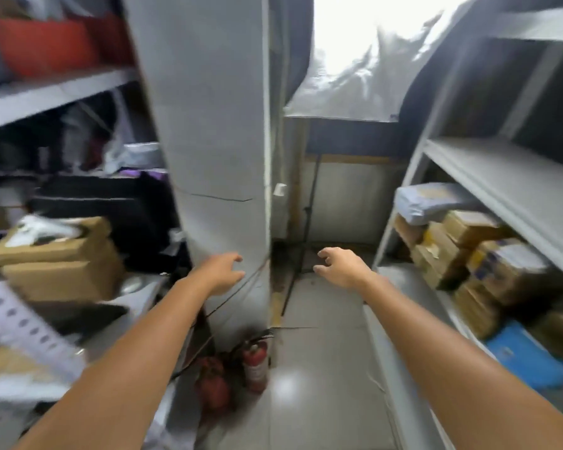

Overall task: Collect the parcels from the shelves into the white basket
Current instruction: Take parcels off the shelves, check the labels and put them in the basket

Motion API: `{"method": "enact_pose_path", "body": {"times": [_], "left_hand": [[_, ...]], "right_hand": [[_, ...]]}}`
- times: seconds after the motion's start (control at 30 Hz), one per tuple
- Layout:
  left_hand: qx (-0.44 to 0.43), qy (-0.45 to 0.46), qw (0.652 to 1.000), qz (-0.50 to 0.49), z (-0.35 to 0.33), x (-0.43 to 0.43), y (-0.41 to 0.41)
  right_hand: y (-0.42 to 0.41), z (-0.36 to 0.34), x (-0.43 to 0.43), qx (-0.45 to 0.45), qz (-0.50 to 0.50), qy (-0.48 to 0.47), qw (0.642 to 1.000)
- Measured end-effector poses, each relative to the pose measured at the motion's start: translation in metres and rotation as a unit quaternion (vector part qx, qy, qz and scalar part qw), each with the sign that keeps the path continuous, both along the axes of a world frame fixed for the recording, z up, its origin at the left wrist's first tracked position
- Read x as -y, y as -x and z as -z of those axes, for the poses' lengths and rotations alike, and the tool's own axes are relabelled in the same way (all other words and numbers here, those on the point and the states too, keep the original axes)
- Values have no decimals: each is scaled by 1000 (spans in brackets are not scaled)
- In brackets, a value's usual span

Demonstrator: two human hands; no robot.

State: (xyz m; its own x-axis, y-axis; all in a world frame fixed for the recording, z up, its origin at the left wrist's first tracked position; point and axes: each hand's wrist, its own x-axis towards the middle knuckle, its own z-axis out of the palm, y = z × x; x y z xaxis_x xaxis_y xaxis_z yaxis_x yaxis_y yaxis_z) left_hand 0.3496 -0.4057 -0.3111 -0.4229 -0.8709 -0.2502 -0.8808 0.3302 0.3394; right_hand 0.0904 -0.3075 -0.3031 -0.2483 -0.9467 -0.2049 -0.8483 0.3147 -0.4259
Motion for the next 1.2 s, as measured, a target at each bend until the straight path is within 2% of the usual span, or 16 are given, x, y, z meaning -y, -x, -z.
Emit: {"method": "enact_pose_path", "body": {"times": [0.2,0.37,0.53,0.73,0.93,1.1,1.2], "left_hand": [[-33,2,989,143,8,22,113],[-40,-5,970,239,18,-4,209],[-60,-25,943,328,33,-60,309],[-81,-35,903,422,65,-133,406],[-152,-93,866,468,100,-169,491],[-250,-216,852,405,121,-184,563],[-271,-235,844,398,130,-192,595]], "right_hand": [[68,4,-55,1,163,-2,987],[126,18,-129,29,291,0,956],[184,37,-207,46,408,28,911],[239,69,-273,97,525,101,839],[288,95,-288,90,600,162,778],[339,109,-280,54,642,220,733],[362,120,-276,60,655,248,711]]}}
